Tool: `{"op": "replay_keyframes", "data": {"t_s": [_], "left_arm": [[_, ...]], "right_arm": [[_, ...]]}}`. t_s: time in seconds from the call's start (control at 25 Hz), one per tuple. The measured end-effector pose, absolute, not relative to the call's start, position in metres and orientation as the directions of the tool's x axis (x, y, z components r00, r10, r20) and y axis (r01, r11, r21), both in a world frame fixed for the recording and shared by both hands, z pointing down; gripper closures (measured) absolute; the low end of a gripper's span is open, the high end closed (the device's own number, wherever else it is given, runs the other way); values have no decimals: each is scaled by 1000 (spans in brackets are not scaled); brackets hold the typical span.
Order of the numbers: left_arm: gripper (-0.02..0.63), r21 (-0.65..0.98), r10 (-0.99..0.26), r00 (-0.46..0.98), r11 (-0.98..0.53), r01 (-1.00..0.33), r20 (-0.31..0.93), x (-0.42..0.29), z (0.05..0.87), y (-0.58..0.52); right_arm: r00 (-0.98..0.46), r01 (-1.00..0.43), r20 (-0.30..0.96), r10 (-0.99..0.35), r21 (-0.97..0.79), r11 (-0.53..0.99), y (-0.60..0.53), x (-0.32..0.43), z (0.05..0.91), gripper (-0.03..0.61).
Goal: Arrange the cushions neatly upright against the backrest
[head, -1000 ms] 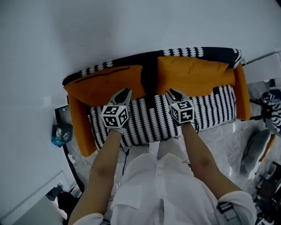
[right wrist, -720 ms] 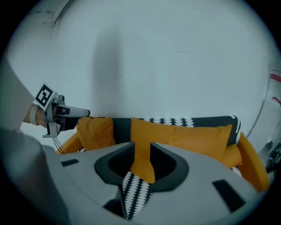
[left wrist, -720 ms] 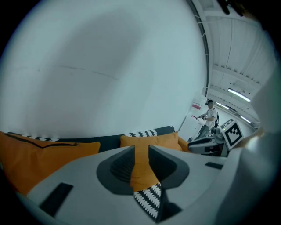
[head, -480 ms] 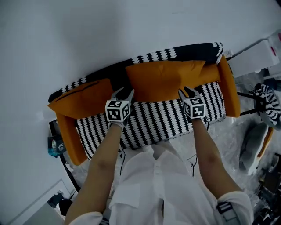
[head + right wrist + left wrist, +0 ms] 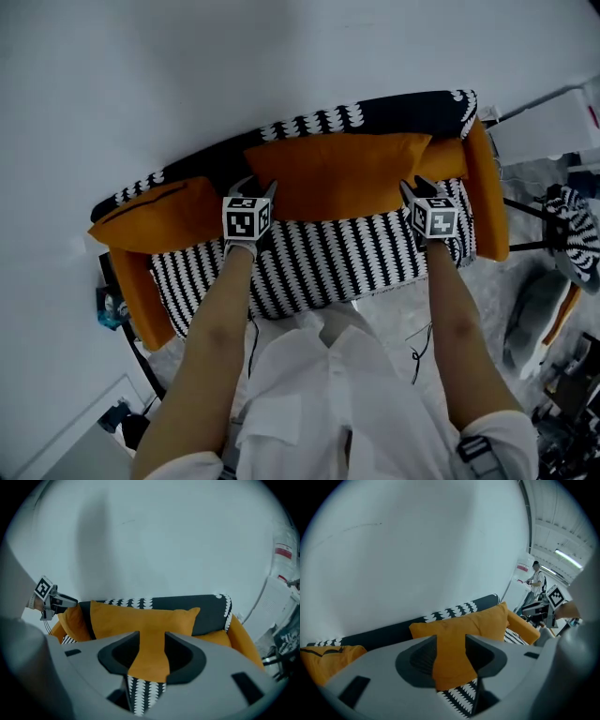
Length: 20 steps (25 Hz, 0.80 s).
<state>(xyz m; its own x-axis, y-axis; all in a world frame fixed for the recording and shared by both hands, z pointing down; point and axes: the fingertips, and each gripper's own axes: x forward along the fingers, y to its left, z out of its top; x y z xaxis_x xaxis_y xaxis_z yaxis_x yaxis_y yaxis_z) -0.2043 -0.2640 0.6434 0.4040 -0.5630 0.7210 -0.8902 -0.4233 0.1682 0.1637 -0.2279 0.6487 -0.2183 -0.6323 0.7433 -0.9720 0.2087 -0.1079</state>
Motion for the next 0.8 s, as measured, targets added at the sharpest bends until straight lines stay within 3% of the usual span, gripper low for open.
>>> {"op": "replay_keyframes", "data": {"t_s": [0.36,0.8], "left_arm": [[333,100,-551,277,-329,-939,787,-218,672,-305],[313,42,-486,174,-270,-962,857,-240,714,-336]], "right_arm": [[-186,-982,784,-593,-132,134,-286,207,677,356],[-133,-988,845,-517,-154,2,-318,239,722,328]]}}
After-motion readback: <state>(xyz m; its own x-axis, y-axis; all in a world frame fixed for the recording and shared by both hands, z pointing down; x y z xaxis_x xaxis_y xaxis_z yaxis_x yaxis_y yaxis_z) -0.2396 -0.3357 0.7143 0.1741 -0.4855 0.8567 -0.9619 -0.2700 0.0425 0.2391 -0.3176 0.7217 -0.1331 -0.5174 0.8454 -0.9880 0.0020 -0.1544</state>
